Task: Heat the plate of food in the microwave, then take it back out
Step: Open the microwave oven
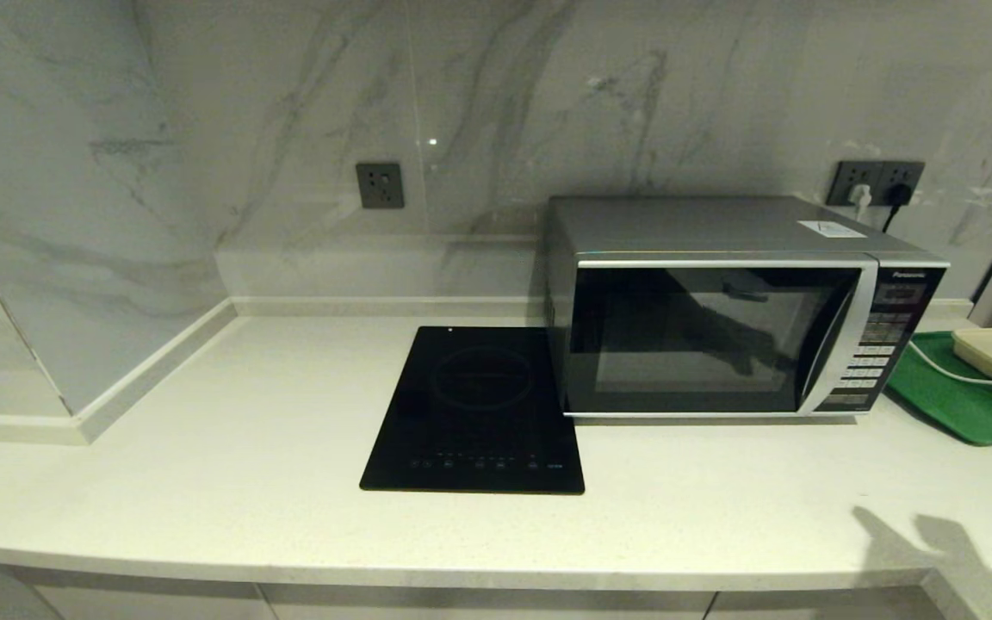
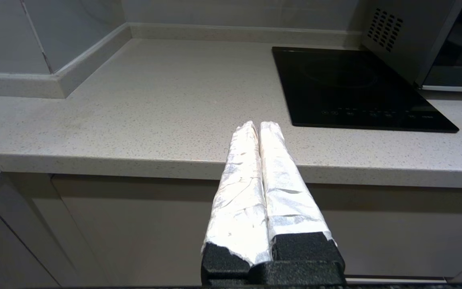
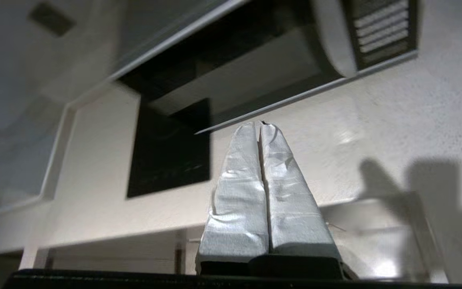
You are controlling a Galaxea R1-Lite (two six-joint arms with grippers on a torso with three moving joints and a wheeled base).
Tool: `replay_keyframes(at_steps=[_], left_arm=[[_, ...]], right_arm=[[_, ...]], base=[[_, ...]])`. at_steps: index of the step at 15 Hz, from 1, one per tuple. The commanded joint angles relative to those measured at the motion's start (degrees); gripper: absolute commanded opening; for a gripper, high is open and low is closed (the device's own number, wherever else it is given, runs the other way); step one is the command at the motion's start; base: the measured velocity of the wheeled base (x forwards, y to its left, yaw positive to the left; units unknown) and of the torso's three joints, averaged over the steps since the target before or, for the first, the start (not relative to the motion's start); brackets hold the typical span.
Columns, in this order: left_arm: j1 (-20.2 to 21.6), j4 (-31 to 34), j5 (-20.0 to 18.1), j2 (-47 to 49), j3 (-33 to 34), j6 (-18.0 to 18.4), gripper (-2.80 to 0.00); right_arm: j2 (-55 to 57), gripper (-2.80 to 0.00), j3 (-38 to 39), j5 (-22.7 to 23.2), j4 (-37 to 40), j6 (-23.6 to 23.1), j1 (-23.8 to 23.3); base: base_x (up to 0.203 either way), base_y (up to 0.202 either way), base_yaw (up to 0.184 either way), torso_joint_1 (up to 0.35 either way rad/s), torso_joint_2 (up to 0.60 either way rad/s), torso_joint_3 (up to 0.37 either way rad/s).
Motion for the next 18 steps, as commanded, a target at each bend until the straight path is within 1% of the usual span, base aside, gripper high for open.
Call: replay_keyframes(at_steps=[1, 2, 3, 4, 5, 8, 9, 10, 12, 14, 15, 16, 18], left_arm=[[0.02, -0.05, 0.02, 0.00, 0.01, -0.04, -2.80], [0.02, -0.05, 0.02, 0.00, 0.01, -0.04, -2.80], [0.02, -0.05, 0.02, 0.00, 0.01, -0.04, -2.80], [0.02, -0.05, 0.02, 0.00, 0.01, -0.04, -2.80], [0.02, -0.05, 0.02, 0.00, 0.01, -0.04, -2.80], [0.02, -0.05, 0.02, 0.00, 0.01, -0.04, -2.80], [0.02, -0.05, 0.02, 0.00, 0.01, -0.04, -2.80], [0.02, -0.05, 0.02, 0.00, 0.01, -0.04, -2.80], [0.02, -0.05, 0.02, 0.00, 0.01, -0.04, -2.80], [0.02, -0.05, 0.02, 0.00, 0.01, -0.04, -2.80], [0.02, -0.05, 0.02, 0.00, 0.01, -0.04, -2.80], [0.02, -0.05, 0.02, 0.00, 0.01, -0.04, -2.80], [0.02, -0.05, 0.02, 0.00, 0.01, -0.04, -2.80]], right_arm=[[-14.94, -2.80, -18.75, 0.68, 38.70, -2.92, 1.20], [-20.53, -2.80, -23.48, -0.10, 46.57, -5.86, 1.99], [-25.61, -2.80, -25.63, -1.66, 49.58, -8.47, 3.84], [-30.13, -2.80, -26.06, -3.80, 51.10, -10.53, 7.26], [-34.28, -2.80, -26.32, -7.57, 52.28, -12.09, 11.74], [-44.65, -2.80, -25.23, -23.95, 53.75, -13.27, 24.78], [-47.98, -2.80, -24.64, -28.49, 53.92, -13.36, 27.88], [-51.75, -2.80, -23.00, -31.03, 54.02, -13.42, 29.18], [-56.61, -2.80, -20.73, -33.00, 54.11, -12.87, 30.20], [-56.57, -2.80, -23.68, -33.45, 54.15, -6.32, 30.64], [-57.46, -2.80, -23.53, -33.76, 54.15, -5.94, 31.63], [-59.20, -2.80, -22.28, -34.31, 54.15, -6.83, 33.58], [-62.97, -2.80, -15.47, -36.82, 54.15, -8.01, 34.12]], base=[[0.000, 0.000, 0.000, 0.000, 0.00, 0.000], [0.000, 0.000, 0.000, 0.000, 0.00, 0.000], [0.000, 0.000, 0.000, 0.000, 0.00, 0.000], [0.000, 0.000, 0.000, 0.000, 0.00, 0.000], [0.000, 0.000, 0.000, 0.000, 0.00, 0.000], [0.000, 0.000, 0.000, 0.000, 0.00, 0.000], [0.000, 0.000, 0.000, 0.000, 0.00, 0.000], [0.000, 0.000, 0.000, 0.000, 0.00, 0.000], [0.000, 0.000, 0.000, 0.000, 0.00, 0.000], [0.000, 0.000, 0.000, 0.000, 0.00, 0.000], [0.000, 0.000, 0.000, 0.000, 0.00, 0.000], [0.000, 0.000, 0.000, 0.000, 0.00, 0.000], [0.000, 0.000, 0.000, 0.000, 0.00, 0.000]])
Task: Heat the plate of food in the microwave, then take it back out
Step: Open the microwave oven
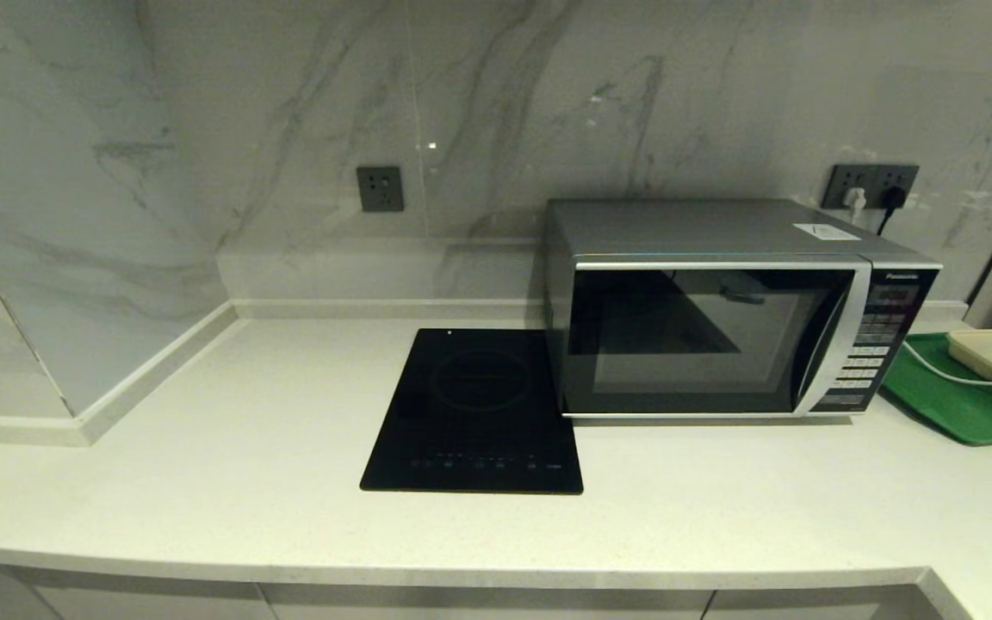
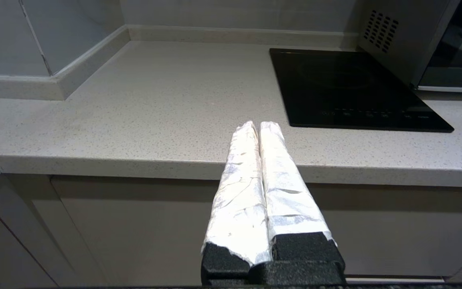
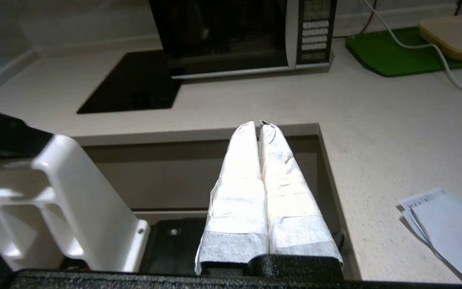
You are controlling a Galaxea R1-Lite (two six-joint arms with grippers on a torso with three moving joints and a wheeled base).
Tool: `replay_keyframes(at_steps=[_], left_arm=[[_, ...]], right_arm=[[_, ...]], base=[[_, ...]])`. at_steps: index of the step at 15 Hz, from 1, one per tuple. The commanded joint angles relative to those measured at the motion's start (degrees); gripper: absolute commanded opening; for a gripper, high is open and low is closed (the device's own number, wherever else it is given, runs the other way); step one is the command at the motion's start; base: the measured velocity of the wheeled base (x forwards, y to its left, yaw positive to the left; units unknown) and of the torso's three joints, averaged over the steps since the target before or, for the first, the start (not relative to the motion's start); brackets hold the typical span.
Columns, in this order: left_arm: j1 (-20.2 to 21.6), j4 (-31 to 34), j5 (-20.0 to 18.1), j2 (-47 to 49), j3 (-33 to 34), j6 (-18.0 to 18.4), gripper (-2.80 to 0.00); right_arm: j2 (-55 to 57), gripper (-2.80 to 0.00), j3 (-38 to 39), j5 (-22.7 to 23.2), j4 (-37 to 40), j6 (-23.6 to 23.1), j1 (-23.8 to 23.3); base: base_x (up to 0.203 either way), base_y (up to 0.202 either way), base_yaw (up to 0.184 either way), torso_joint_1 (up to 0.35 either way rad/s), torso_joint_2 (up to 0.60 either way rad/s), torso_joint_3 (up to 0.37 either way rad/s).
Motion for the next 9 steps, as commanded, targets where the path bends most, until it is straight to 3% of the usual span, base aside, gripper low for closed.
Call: replay_keyframes(at_steps=[1, 3, 5, 9], left_arm=[[0.07, -0.02, 0.02, 0.00, 0.01, -0.05, -2.80], [0.07, -0.02, 0.02, 0.00, 0.01, -0.05, -2.80], [0.07, -0.02, 0.02, 0.00, 0.01, -0.05, -2.80], [0.07, -0.02, 0.02, 0.00, -0.07, -0.05, -2.80]], right_arm=[[-7.58, -2.80, 8.81, -1.43, 0.48, -1.74, 0.65], [-12.86, -2.80, 16.82, -2.41, 0.15, -5.06, 0.70], [-13.19, -2.80, 23.87, -2.73, -5.65, -4.94, 0.72], [-13.26, -2.80, 48.22, -2.73, -28.67, -1.63, 0.72]], base=[[0.000, 0.000, 0.000, 0.000, 0.00, 0.000], [0.000, 0.000, 0.000, 0.000, 0.00, 0.000], [0.000, 0.000, 0.000, 0.000, 0.00, 0.000], [0.000, 0.000, 0.000, 0.000, 0.00, 0.000]])
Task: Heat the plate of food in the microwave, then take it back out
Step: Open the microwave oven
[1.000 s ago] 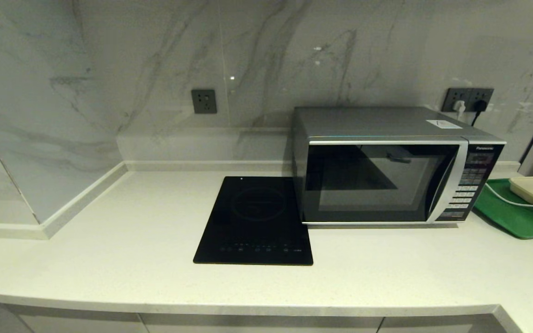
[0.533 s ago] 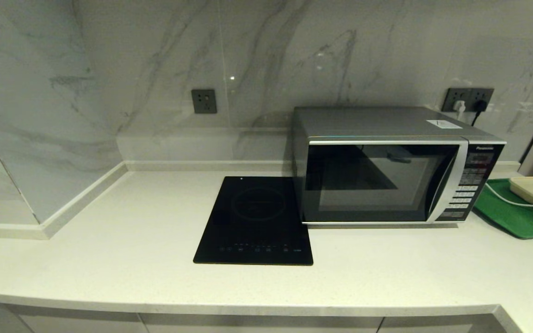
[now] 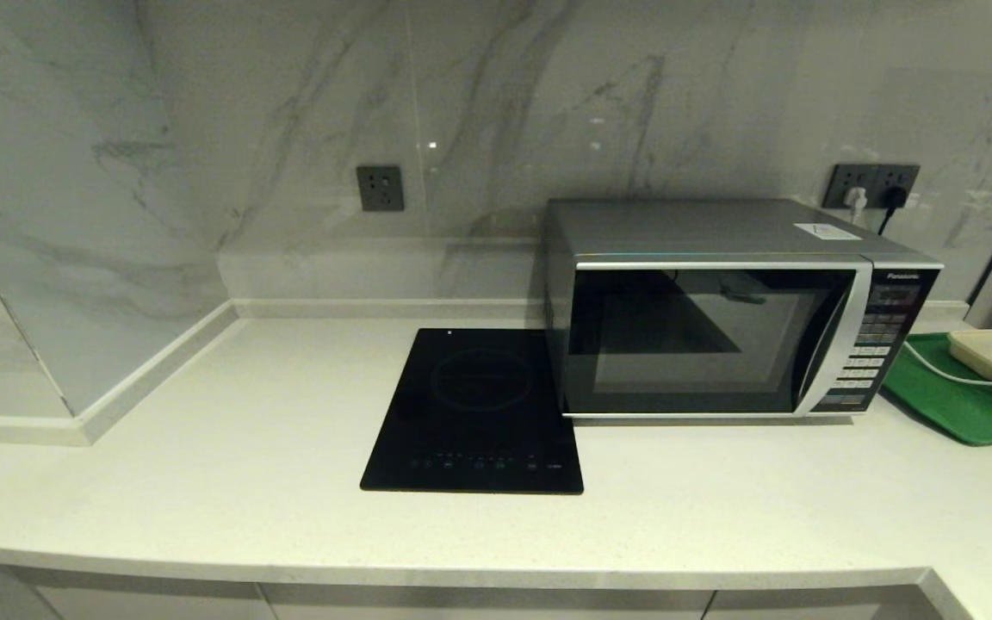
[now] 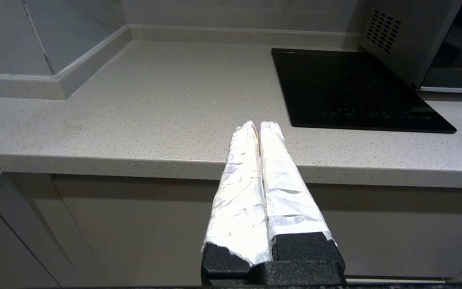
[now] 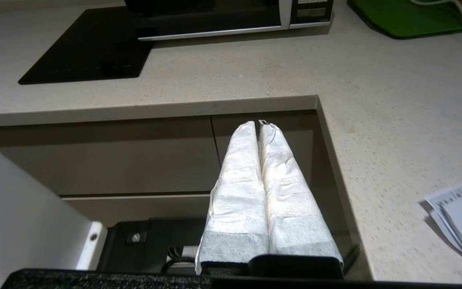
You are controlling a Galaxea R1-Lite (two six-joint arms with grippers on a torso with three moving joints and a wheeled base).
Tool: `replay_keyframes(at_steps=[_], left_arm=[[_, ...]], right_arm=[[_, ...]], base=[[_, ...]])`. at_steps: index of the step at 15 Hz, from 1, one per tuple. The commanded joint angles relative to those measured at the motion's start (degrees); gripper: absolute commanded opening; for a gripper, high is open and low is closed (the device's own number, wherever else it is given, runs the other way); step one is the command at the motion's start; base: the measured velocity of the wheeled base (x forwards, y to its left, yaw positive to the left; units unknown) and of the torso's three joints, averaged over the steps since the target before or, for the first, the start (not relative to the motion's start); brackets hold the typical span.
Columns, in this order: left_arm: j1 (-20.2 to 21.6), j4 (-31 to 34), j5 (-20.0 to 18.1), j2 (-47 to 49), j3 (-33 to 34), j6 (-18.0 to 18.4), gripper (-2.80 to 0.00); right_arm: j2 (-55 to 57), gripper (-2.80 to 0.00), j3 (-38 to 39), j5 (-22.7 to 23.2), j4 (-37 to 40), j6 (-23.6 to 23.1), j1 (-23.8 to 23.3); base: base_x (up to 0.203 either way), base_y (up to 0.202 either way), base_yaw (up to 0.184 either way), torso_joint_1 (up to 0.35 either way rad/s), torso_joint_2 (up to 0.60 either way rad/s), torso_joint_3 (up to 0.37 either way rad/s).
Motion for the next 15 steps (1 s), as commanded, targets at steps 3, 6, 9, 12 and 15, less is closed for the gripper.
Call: replay_keyframes(at_steps=[3, 6, 9, 12, 15], left_arm=[[0.02, -0.02, 0.02, 0.00, 0.01, -0.04, -2.80], [0.02, -0.02, 0.11, 0.00, 0.01, -0.04, -2.80], [0.02, -0.02, 0.02, 0.00, 0.01, -0.04, -2.80], [0.02, -0.02, 0.02, 0.00, 0.01, -0.04, -2.80], [0.02, -0.02, 0.02, 0.00, 0.01, -0.04, -2.80]], right_arm=[[-0.17, -2.80, 27.55, -0.16, -27.81, 1.19, 0.04], [-0.18, -2.80, 47.86, -1.25, -51.74, -1.28, 0.04], [-0.18, -2.80, 58.81, -1.27, -64.96, -5.54, 0.04], [-0.18, -2.80, 58.21, -1.01, -67.17, -7.28, 0.04], [-0.18, -2.80, 58.12, -1.10, -66.99, -7.06, 0.04]], base=[[0.000, 0.000, 0.000, 0.000, 0.00, 0.000], [0.000, 0.000, 0.000, 0.000, 0.00, 0.000], [0.000, 0.000, 0.000, 0.000, 0.00, 0.000], [0.000, 0.000, 0.000, 0.000, 0.00, 0.000], [0.000, 0.000, 0.000, 0.000, 0.00, 0.000]])
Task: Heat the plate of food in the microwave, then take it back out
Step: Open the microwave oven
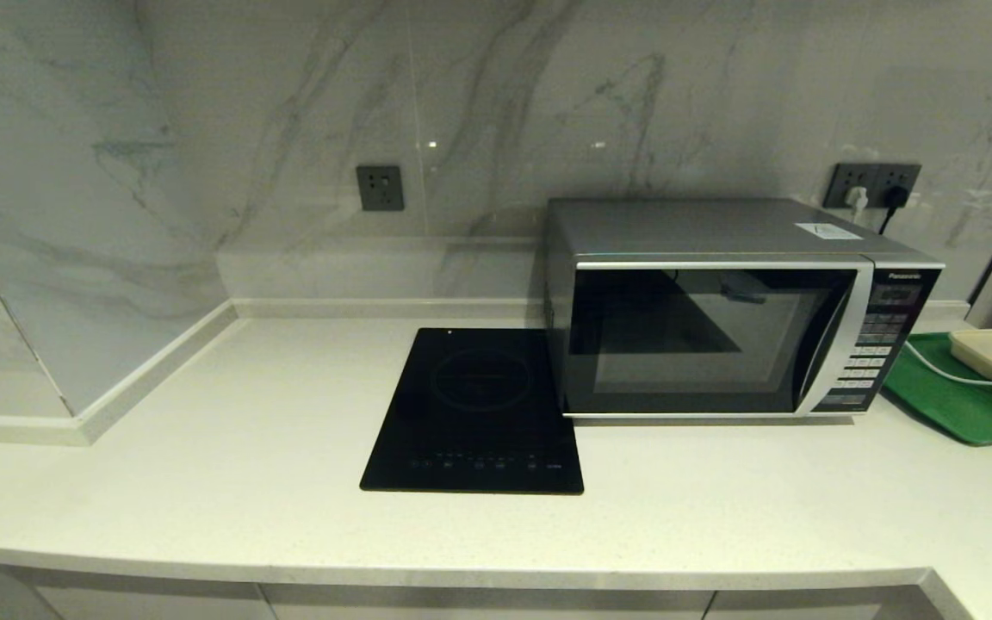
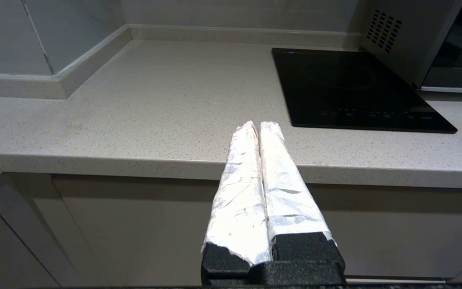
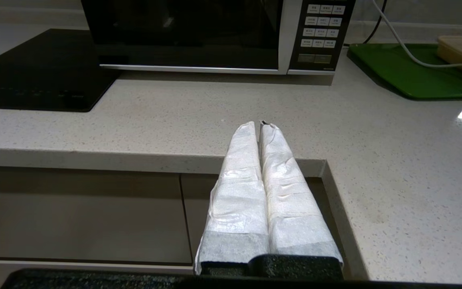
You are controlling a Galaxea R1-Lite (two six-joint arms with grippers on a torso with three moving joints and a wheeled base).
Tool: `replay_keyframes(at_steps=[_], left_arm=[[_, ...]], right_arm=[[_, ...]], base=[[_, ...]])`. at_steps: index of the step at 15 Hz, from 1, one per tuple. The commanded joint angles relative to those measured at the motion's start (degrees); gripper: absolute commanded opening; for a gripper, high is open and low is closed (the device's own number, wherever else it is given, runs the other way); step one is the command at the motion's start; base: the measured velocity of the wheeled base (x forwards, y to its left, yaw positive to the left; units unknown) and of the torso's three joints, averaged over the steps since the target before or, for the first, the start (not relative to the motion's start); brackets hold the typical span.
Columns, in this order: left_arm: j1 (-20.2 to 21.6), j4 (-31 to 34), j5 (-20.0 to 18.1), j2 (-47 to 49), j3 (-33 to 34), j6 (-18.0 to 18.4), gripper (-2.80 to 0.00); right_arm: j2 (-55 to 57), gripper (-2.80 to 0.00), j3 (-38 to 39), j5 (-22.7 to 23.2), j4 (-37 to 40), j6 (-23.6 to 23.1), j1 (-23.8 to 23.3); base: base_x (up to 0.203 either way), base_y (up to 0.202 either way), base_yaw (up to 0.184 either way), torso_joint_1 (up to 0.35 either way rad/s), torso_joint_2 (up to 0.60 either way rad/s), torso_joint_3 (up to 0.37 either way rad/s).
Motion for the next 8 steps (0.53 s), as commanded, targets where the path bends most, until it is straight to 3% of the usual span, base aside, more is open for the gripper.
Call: replay_keyframes(at_steps=[1, 4, 6, 8], left_arm=[[0.02, -0.05, 0.02, 0.00, 0.01, -0.03, -2.80], [0.02, -0.05, 0.02, 0.00, 0.01, -0.03, -2.80], [0.02, -0.05, 0.02, 0.00, 0.01, -0.03, -2.80], [0.02, -0.05, 0.02, 0.00, 0.01, -0.03, -2.80]], right_arm=[[0.04, -2.80, -0.04, -0.24, 0.16, 0.40, 0.02], [0.04, -2.80, 0.01, -0.38, -0.01, 1.71, 0.02], [0.04, -2.80, -0.25, -1.29, -0.15, 5.25, 0.02], [0.58, -2.80, -5.81, -1.82, 1.09, 5.59, 0.02]], base=[[0.000, 0.000, 0.000, 0.000, 0.00, 0.000], [0.000, 0.000, 0.000, 0.000, 0.00, 0.000], [0.000, 0.000, 0.000, 0.000, 0.00, 0.000], [0.000, 0.000, 0.000, 0.000, 0.00, 0.000]])
